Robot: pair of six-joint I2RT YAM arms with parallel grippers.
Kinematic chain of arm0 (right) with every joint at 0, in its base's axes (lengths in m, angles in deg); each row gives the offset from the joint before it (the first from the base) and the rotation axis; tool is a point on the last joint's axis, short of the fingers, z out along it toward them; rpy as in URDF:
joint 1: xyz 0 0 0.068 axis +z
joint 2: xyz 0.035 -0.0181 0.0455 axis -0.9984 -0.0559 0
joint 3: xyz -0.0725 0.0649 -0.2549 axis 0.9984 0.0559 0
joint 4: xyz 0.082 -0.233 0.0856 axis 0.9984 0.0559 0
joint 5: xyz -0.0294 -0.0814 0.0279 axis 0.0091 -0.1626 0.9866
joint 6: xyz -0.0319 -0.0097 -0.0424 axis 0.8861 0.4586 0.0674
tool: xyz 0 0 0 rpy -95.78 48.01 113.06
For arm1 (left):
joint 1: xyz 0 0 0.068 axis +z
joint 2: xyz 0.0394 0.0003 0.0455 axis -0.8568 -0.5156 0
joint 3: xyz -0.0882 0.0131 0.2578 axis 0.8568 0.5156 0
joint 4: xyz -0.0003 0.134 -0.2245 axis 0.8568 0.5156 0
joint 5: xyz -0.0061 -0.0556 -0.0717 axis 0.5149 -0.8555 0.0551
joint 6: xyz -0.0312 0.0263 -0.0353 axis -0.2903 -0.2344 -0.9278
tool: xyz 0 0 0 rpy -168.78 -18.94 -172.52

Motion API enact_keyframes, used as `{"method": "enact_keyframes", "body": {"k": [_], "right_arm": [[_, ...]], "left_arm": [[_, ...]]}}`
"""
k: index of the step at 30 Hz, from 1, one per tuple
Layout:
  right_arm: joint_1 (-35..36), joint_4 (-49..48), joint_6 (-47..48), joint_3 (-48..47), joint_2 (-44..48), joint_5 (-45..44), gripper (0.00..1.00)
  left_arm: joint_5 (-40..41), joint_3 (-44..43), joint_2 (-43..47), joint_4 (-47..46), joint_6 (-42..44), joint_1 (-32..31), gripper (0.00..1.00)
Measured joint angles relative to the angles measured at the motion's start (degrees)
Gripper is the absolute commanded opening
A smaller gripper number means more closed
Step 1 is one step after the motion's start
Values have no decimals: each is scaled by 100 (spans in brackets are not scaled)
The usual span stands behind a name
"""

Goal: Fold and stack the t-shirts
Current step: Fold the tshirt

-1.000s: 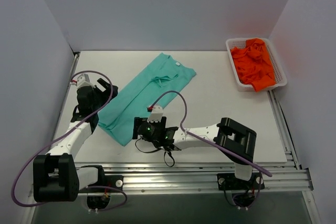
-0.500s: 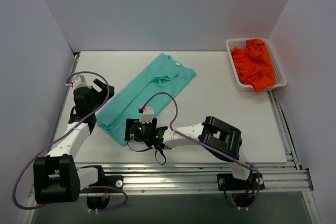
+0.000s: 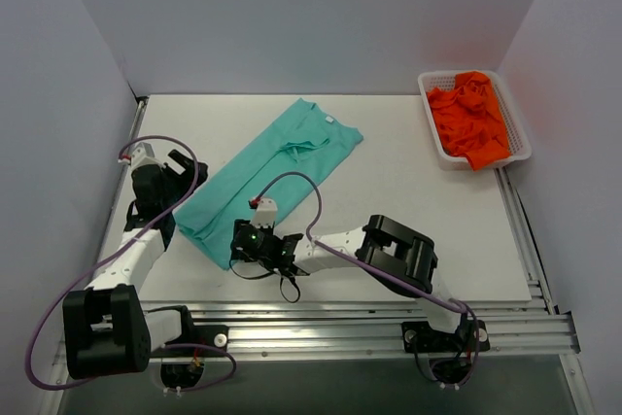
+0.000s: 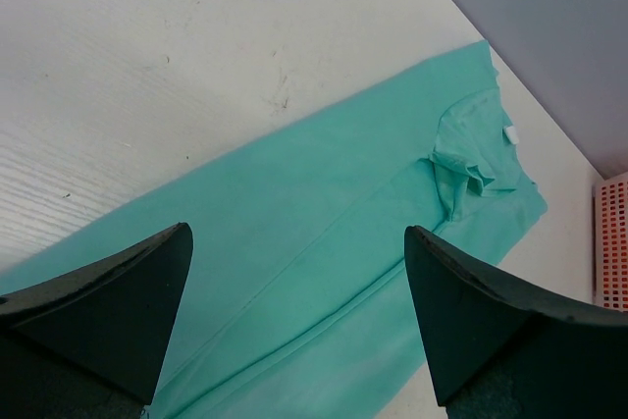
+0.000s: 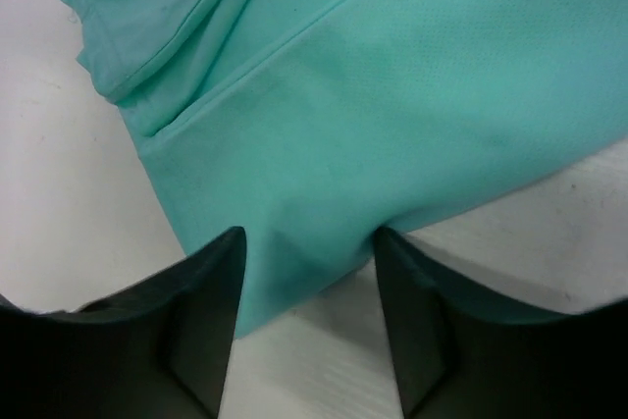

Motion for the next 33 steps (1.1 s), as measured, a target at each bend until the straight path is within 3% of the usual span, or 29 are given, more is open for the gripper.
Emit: {"method": "enact_keyframes", "body": {"k": [1,4,10,15,22,27,33], "right_arm": [[0,-2,-24,2,-33,0,27],[-42,-4,-50,20,-105,96,0],[-164,-356,-164,243,-96,245,0],[-520,-428,-304,1252,625,92,0],[-1274,763,-608,2992,2507,-800,0],[-1309,1344,-859,3110,3016,-1239,0],[-1309,1941,-1314,3115,3093,-1609,0]], "left_arm": [[-13,9,0,0,0,15,98],[-46,33,-4,-26,-2,72,98],[-129,114,-4,-52,-2,177,98],[-181,140,-4,-103,-13,195,98],[-378,177,-61,-269,-122,195,98],[-496,197,-201,-407,-275,133,99],[-404,197,-212,-367,-339,-376,99]]}}
